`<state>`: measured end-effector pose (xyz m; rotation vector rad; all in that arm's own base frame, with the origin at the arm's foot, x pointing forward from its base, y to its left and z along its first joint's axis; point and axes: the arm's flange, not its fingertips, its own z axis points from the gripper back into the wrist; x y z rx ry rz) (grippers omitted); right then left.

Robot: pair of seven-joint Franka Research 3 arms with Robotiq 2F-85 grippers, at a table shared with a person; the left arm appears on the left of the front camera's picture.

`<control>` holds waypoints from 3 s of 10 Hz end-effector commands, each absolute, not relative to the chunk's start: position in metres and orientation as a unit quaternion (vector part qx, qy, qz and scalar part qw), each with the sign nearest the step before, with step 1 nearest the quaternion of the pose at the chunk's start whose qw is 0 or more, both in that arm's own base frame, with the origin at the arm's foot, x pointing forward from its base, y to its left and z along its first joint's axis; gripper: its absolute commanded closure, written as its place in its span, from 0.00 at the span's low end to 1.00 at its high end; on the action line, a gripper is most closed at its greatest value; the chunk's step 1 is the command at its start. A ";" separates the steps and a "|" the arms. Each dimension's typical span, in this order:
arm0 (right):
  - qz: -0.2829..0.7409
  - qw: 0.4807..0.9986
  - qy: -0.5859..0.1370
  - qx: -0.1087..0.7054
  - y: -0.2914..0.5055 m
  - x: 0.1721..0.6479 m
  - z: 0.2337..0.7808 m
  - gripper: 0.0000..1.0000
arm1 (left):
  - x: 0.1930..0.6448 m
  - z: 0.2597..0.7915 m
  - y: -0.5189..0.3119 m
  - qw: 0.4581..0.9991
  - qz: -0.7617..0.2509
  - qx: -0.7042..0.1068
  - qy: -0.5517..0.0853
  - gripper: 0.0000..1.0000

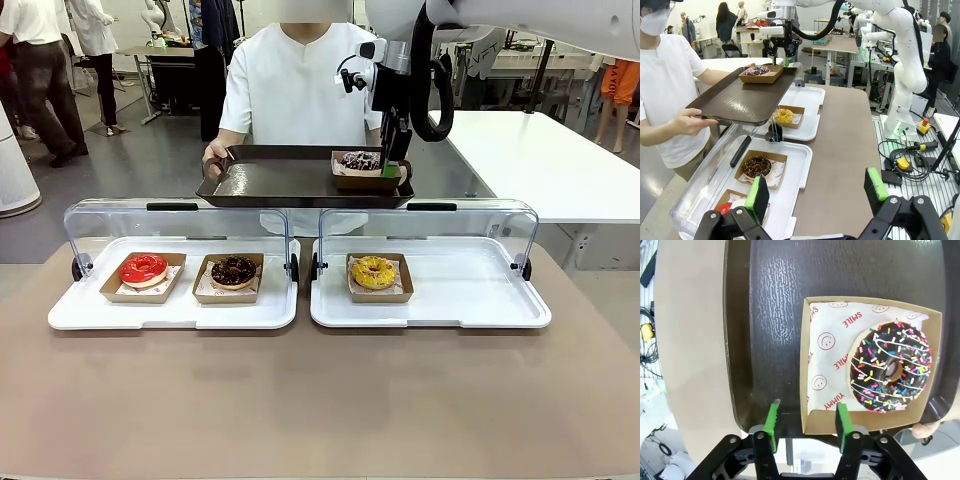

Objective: Provide the desired donut to the person.
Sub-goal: Place the picked Paper togo box onto the Handle tray extended by the person, then pick up and lift the Paper togo box containing the Donut pointed at by the person.

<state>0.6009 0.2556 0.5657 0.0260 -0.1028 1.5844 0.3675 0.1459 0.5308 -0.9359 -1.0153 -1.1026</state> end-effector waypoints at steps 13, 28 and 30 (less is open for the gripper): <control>0.712 0.700 -0.045 0.012 0.256 0.600 0.568 0.00 | 0.366 0.531 0.147 0.630 -0.482 -0.412 -0.448 0.00; 0.667 0.617 -0.328 0.260 0.058 0.522 0.625 0.00 | 0.366 0.531 0.147 0.630 -0.482 -0.412 -0.448 0.00; 0.622 0.616 -0.383 0.296 -0.004 0.483 0.612 0.00 | 0.366 0.531 0.147 0.630 -0.482 -0.412 -0.448 0.00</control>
